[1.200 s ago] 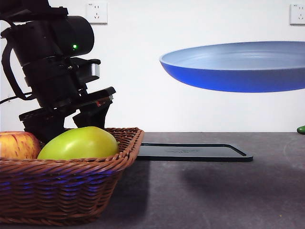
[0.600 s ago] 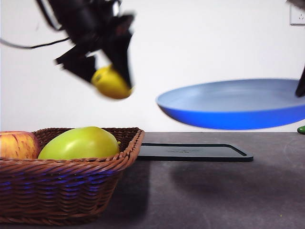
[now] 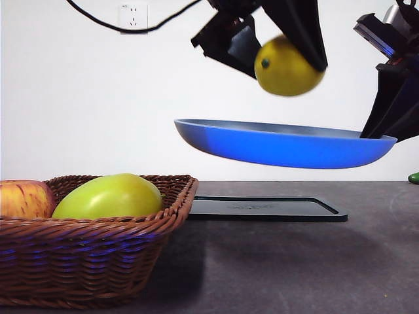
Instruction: Take the lemon from the basket,put the lemon in the plate,hand out the plate
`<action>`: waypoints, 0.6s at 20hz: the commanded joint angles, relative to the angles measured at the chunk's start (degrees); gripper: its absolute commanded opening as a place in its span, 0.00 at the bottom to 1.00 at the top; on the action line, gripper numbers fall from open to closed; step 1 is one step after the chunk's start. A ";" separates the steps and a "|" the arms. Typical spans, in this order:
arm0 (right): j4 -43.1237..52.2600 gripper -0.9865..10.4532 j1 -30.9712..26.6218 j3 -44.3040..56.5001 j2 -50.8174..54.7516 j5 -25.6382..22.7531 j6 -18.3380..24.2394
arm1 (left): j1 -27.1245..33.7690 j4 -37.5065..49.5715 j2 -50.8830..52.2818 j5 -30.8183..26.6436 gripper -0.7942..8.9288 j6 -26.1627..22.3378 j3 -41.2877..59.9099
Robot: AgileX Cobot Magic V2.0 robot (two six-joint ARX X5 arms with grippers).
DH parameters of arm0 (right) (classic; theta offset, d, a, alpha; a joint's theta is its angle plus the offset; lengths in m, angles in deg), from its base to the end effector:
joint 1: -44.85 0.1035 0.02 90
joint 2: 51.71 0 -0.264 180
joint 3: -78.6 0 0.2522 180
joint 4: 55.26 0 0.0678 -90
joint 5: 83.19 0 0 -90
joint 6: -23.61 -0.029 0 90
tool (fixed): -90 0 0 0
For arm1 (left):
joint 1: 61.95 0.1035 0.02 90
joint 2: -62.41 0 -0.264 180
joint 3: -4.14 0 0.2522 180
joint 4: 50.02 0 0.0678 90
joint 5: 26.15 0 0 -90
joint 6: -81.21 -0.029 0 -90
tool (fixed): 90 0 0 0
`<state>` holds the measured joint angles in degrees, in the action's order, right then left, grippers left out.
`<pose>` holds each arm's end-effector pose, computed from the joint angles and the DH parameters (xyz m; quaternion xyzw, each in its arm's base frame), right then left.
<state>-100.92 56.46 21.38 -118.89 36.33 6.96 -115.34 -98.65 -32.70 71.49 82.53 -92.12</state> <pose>0.2112 0.0580 0.2264 0.1918 0.5010 0.2407 0.8089 0.2121 -0.2920 0.3004 0.1474 0.3763 -0.4605 0.7903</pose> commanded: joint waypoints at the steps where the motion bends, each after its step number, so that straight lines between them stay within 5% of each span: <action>1: 0.50 0.09 0.20 -0.20 -0.28 0.59 -0.68 | -0.55 -0.87 -3.65 -0.13 0.29 -1.01 -0.90; 12: -0.07 0.09 0.17 -0.20 -0.28 0.46 -1.86 | -0.66 -2.23 -6.45 -0.15 0.42 -1.38 -0.90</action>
<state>-101.51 56.46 21.40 -118.89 36.22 6.13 -115.34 -101.26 -38.49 71.45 81.83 -92.07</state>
